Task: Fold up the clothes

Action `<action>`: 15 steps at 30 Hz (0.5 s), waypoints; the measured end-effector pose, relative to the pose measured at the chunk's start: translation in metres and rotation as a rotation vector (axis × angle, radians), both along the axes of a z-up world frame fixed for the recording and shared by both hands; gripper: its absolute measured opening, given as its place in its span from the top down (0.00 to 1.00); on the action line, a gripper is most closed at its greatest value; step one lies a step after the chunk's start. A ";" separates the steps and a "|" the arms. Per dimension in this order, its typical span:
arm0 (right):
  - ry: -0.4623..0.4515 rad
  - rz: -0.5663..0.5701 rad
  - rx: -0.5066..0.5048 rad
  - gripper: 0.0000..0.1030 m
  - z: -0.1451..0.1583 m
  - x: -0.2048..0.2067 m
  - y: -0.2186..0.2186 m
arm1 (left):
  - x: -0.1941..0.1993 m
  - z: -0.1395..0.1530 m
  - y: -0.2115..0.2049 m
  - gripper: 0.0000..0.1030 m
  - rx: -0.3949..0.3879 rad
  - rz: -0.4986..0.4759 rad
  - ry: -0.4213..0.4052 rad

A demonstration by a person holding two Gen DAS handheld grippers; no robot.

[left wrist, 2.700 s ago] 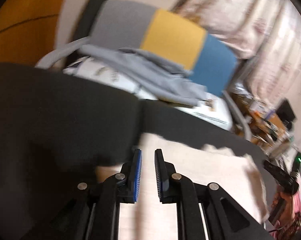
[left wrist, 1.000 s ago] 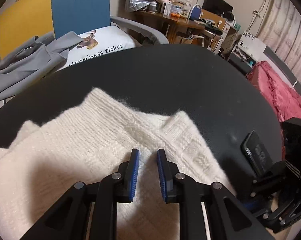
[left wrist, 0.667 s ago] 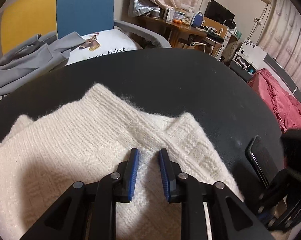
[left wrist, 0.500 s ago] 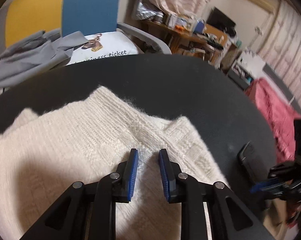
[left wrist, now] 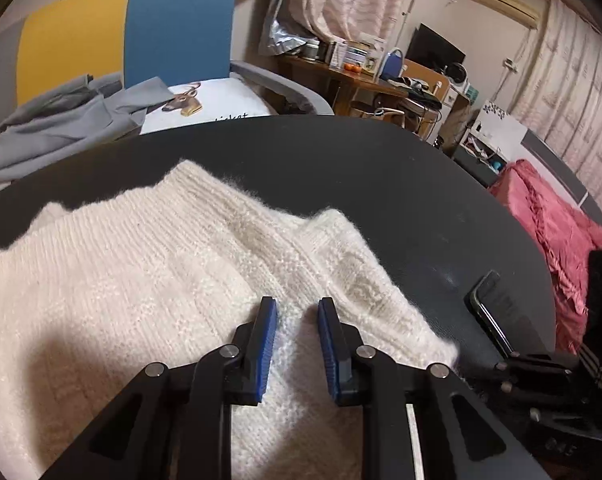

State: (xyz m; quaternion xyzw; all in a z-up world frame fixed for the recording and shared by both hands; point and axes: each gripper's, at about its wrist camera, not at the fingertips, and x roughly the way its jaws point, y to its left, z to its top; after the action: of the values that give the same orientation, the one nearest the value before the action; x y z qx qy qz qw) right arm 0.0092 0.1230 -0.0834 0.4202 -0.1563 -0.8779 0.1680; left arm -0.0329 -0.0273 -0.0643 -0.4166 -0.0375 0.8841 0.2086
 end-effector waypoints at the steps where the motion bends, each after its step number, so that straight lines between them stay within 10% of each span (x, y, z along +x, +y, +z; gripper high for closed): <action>1: -0.015 -0.026 0.004 1.00 -0.002 0.000 0.002 | 0.000 -0.001 -0.002 0.78 0.009 0.003 -0.002; 8: -0.002 -0.012 -0.108 0.89 0.017 0.004 0.022 | 0.000 0.010 -0.003 0.78 0.021 0.024 -0.002; 11: -0.038 0.022 -0.147 0.46 0.014 -0.018 0.017 | 0.002 0.021 -0.002 0.78 -0.014 0.065 0.056; 15: -0.086 0.067 -0.199 0.51 0.010 -0.048 0.010 | -0.001 0.009 -0.006 0.78 -0.043 0.080 0.029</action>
State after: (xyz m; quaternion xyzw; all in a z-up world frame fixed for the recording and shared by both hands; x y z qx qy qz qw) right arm -0.0385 0.1334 -0.0734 0.4438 -0.2356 -0.8331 0.2310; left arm -0.0341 -0.0333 -0.0550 -0.4063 -0.0319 0.8982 0.1646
